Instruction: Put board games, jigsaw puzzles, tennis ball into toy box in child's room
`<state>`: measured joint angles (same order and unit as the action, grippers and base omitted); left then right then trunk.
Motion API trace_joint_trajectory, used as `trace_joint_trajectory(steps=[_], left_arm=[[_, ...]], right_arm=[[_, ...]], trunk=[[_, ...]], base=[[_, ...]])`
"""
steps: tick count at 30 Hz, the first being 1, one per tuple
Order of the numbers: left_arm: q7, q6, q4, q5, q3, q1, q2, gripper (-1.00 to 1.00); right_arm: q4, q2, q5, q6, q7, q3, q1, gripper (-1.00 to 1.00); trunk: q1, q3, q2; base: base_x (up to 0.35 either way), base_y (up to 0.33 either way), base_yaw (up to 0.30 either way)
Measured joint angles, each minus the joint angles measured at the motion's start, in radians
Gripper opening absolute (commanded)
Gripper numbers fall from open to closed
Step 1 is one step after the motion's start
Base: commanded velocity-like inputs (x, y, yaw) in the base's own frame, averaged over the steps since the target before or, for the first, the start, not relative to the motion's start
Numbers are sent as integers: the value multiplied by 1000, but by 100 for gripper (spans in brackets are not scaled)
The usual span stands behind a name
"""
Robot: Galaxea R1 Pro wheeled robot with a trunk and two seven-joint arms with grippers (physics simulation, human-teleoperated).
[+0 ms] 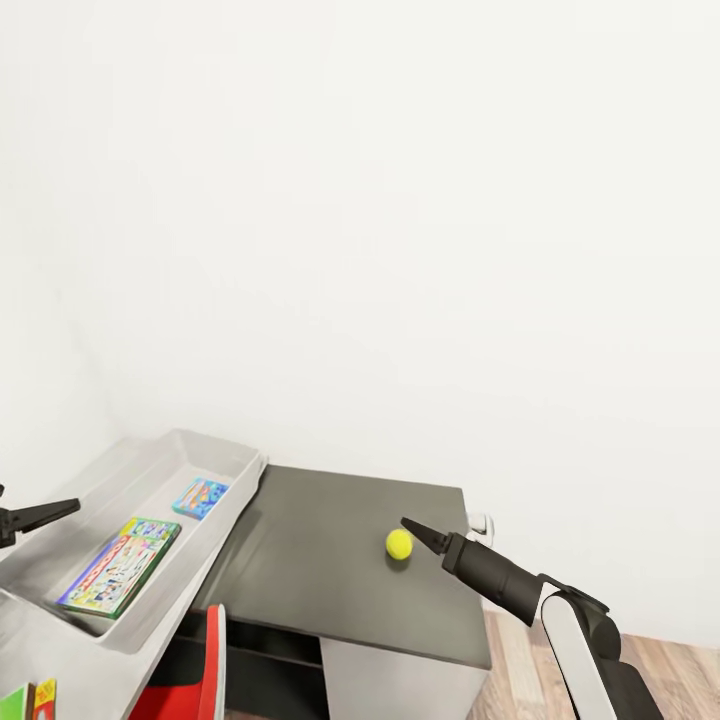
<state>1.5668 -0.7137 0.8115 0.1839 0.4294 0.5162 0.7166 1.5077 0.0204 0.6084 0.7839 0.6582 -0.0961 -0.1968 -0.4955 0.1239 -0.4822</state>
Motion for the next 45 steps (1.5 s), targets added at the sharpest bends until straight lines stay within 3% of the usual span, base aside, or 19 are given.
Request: trace_joint_trajectory(steps=[12,45], left_arm=[[0,11,-151,10,20,-3,2,100],[0,14,-175,16,37,-3,1,100]], right_arm=[[1,0,-1,-7,32,0,0,100],[2,0,-6,-11,58,-1,0,100]], trunk=[[0,-18,0],[0,-28,0]], base=[[0,0,-105],[0,0,-14]])
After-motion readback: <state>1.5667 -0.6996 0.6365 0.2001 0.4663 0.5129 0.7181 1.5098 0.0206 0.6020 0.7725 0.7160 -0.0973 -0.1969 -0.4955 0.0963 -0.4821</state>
